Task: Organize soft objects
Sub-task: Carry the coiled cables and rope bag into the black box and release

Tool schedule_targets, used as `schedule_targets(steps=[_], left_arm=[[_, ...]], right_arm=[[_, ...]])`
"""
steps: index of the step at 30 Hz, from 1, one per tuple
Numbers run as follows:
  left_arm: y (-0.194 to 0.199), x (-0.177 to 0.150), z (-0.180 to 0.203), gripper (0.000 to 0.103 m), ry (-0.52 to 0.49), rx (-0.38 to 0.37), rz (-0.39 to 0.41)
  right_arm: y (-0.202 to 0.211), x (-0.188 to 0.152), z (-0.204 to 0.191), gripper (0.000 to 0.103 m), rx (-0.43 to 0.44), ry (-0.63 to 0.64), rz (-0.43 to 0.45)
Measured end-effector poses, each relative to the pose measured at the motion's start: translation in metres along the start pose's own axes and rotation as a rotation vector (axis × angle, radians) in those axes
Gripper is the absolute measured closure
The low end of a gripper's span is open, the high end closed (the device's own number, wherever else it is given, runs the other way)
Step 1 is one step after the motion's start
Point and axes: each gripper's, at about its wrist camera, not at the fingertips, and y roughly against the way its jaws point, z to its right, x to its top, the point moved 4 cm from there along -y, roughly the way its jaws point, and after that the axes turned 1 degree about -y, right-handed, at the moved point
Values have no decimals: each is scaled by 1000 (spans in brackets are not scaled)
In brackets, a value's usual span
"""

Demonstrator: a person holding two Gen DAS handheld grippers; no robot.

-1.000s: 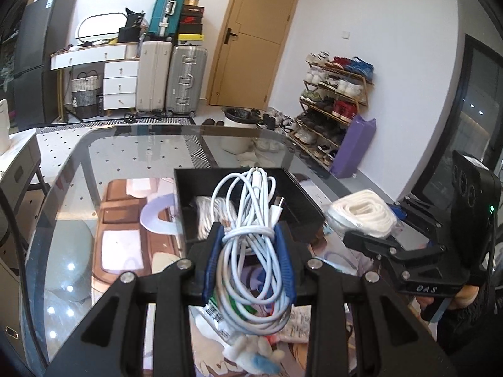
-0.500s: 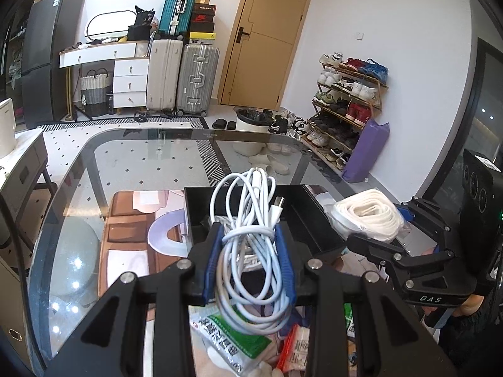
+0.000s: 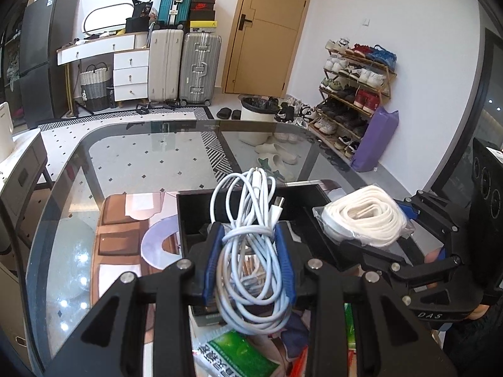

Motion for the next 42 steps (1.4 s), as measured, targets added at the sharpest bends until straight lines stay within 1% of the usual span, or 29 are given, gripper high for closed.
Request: schedule_targets(steps=[3, 9, 14, 24, 36, 39, 40, 41, 42], left_arm=[[-7, 0, -1, 71, -8, 17, -21], [-19, -3, -2, 71, -24, 12, -84], [-29, -6, -7, 71, -17, 21, -117], [-42, -11, -5, 71, -27, 21, -129], [-43, -12, -4, 71, -25, 14, -117], [-42, -10, -4, 70, -18, 14, -113], [-41, -11, -5, 66, -15, 9, -112], [-39, -10, -6, 62, -8, -4, -109], [-37, -10, -6, 55, -1, -17, -102]], right_arm=[[-6, 1, -1, 40, 3, 12, -10], [-16, 3, -5, 40, 6, 31, -25], [-22, 2, -5, 40, 13, 37, -37], [-42, 0, -6, 40, 37, 68, -64], [-57, 3, -6, 39, 45, 84, -75], [-59, 3, -5, 34, 50, 80, -73], [-58, 3, -4, 31, 53, 78, -70], [-57, 3, -4, 26, 54, 77, -64], [-55, 4, -4, 21, 52, 75, -52]])
